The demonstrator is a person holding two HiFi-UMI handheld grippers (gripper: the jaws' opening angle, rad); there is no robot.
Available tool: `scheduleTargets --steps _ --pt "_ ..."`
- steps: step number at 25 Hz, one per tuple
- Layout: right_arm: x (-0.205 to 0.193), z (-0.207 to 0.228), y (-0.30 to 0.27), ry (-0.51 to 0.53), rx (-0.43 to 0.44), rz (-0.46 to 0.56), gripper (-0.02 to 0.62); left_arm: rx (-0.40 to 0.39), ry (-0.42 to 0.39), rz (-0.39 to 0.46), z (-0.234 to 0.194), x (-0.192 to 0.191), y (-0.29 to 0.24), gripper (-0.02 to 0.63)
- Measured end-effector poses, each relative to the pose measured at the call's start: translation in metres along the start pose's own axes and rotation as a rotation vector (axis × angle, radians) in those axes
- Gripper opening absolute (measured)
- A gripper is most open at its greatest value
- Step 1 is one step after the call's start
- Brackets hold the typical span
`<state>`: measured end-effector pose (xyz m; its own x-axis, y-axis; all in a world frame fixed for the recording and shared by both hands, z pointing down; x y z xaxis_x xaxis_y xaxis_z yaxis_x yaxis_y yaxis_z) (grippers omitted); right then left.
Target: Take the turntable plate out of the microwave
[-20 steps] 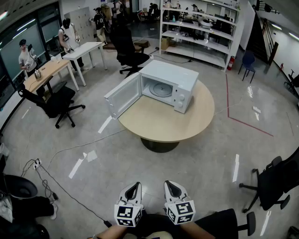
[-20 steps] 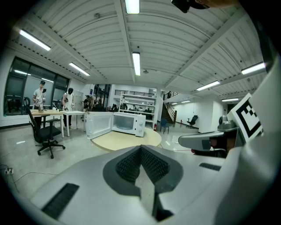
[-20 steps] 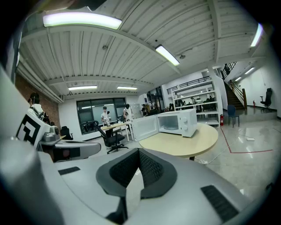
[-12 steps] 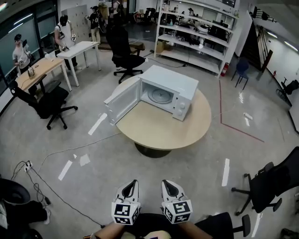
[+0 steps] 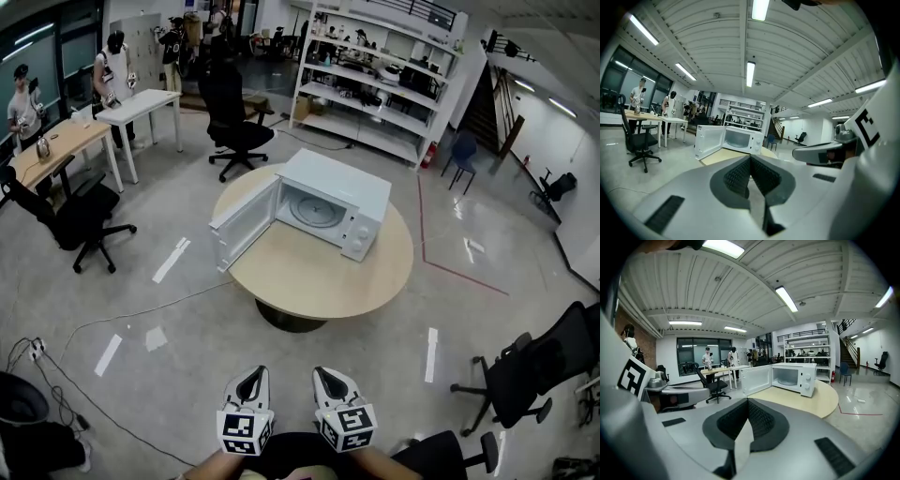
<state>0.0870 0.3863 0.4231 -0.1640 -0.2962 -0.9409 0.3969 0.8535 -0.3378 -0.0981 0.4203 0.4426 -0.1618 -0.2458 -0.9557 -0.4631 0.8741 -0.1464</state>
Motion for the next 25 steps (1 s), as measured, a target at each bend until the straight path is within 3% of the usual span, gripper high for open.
scheduleTargets --steps 7,15,25 --pt "0.002 -0.041 -0.021 0.036 -0.005 -0.015 0.015 -0.014 0.027 0.018 -0.041 -0.003 0.017 0.046" --pt "0.0 -0.05 -0.035 0.029 -0.016 -0.025 0.015 -0.014 0.043 0.015 -0.06 -0.005 0.016 0.046" --pt "0.011 -0.043 -0.089 -0.002 0.053 -0.034 0.015 0.072 0.041 -0.017 -0.086 0.004 -0.006 0.046"
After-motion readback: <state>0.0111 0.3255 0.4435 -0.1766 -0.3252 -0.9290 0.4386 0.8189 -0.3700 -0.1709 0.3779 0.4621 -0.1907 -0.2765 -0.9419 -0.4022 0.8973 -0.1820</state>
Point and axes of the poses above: the fingertips, and each gripper's own axes: y backward along the fingers, z to its right, x out of its top, the point moved 9 cm from there along y, backward along the fingers, and after that the axes turned 11 degrees about -x, right-handed, at the moved point
